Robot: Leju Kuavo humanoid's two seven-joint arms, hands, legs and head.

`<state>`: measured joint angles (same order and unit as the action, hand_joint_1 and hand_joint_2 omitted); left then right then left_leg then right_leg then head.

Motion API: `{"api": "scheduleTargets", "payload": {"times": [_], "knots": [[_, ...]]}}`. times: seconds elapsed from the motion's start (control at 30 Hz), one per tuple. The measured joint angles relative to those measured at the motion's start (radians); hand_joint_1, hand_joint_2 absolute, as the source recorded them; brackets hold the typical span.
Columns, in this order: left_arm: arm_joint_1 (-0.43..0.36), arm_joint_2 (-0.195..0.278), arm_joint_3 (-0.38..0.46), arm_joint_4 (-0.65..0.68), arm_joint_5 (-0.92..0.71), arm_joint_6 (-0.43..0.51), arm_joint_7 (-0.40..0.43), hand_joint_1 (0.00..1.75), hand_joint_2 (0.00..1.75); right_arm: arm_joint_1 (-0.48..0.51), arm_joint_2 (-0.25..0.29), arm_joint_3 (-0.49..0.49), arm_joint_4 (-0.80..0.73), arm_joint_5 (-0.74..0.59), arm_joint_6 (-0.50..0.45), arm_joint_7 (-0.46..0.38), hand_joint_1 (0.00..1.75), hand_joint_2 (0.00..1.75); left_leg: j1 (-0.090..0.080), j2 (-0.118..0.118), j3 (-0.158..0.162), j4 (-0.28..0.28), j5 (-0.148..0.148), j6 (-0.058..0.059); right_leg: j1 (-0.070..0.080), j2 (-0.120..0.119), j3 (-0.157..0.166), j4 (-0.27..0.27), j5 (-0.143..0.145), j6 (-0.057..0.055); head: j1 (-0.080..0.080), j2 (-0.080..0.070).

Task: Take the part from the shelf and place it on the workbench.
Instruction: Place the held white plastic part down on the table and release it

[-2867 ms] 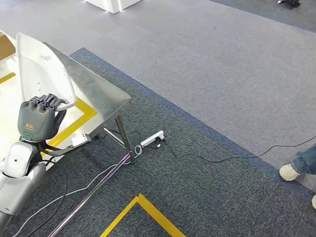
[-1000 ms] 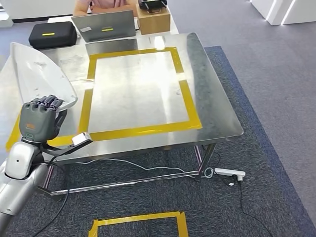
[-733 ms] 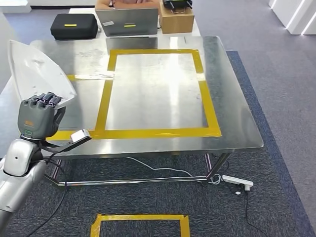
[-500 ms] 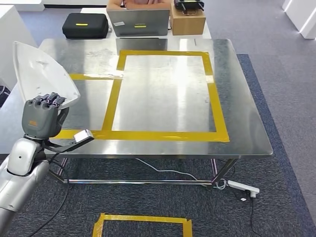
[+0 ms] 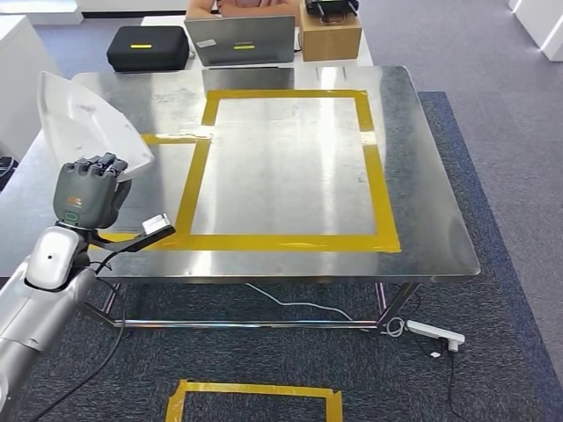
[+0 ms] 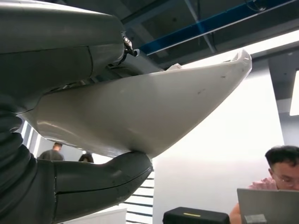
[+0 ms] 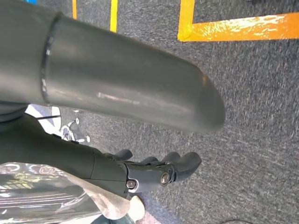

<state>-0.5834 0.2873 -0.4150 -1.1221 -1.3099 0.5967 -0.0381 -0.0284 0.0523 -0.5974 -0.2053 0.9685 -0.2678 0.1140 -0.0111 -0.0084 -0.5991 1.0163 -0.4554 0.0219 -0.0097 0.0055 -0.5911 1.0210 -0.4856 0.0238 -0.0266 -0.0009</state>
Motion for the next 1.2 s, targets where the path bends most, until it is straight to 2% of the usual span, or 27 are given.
{"api": "scheduleTargets", "payload": {"times": [0.07, 0.27, 0.57, 0.87, 1.0, 1.03, 1.17, 1.2], "knots": [[-0.005, -0.004, -0.004, 0.013, 0.000, 0.000, 0.000, 1.75, 1.75, -0.001, 0.000, 0.000, 0.000, 0.001, 0.000, 0.000, 0.00, 0.00, 0.000, 0.000, 0.000, 0.000, 0.000, -0.004, 0.000, 0.000, 0.000, 0.000, 0.000, 0.000, 0.000, 0.000], [-0.051, -0.028, -0.020, 0.087, -0.006, -0.023, 0.000, 1.75, 1.75, -0.003, 0.003, 0.000, 0.000, 0.006, 0.004, 0.000, 0.00, 0.00, -0.001, 0.000, -0.001, 0.001, 0.000, -0.004, -0.002, -0.002, 0.001, 0.000, 0.000, 0.000, 0.000, 0.000], [-0.182, -0.093, -0.056, 0.338, -0.027, -0.089, 0.041, 1.75, 1.75, -0.005, 0.009, 0.000, 0.000, 0.012, 0.014, 0.001, 0.00, 0.00, -0.003, 0.000, -0.002, 0.003, 0.000, -0.003, -0.003, -0.002, 0.003, -0.002, 0.002, 0.002, 0.001, 0.000], [-0.216, -0.113, -0.068, 0.429, -0.031, -0.094, 0.050, 1.75, 1.75, -0.005, 0.011, 0.000, 0.000, 0.013, 0.014, 0.004, 0.00, 0.00, -0.003, 0.000, -0.002, 0.003, -0.001, -0.002, -0.004, -0.002, 0.003, -0.002, 0.002, 0.003, 0.000, 0.000], [-0.235, -0.127, -0.079, 0.509, -0.027, -0.093, 0.047, 0.00, 1.75, -0.005, 0.012, -0.001, 0.000, 0.014, 0.016, 0.015, 0.00, 0.00, -0.003, 0.000, -0.002, 0.003, -0.001, -0.002, -0.004, -0.002, 0.002, -0.002, 0.002, 0.003, 0.000, 0.000], [-0.236, -0.129, -0.081, 0.520, -0.024, -0.091, 0.040, 0.00, 1.75, -0.004, 0.012, -0.002, 0.000, 0.015, 0.017, 0.017, 0.00, 0.00, -0.003, 0.000, -0.002, 0.003, -0.001, -0.002, -0.004, -0.002, 0.002, -0.002, 0.002, 0.002, 0.000, 0.000], [-0.238, -0.140, -0.087, 0.558, -0.011, -0.080, 0.013, 0.00, 0.00, -0.004, 0.012, -0.008, 0.000, 0.020, 0.018, 0.018, 0.00, 0.00, -0.003, 0.000, -0.002, 0.003, -0.001, -0.002, -0.004, -0.002, 0.002, -0.002, 0.002, 0.002, 0.001, 0.000], [-0.238, -0.143, -0.088, 0.565, -0.006, -0.078, 0.007, 0.00, 0.00, -0.004, 0.012, -0.009, 0.000, 0.022, 0.018, 0.017, 0.00, 0.00, -0.003, 0.000, -0.002, 0.003, -0.001, -0.002, -0.004, -0.002, 0.002, -0.002, 0.002, 0.002, 0.001, 0.000]]}}
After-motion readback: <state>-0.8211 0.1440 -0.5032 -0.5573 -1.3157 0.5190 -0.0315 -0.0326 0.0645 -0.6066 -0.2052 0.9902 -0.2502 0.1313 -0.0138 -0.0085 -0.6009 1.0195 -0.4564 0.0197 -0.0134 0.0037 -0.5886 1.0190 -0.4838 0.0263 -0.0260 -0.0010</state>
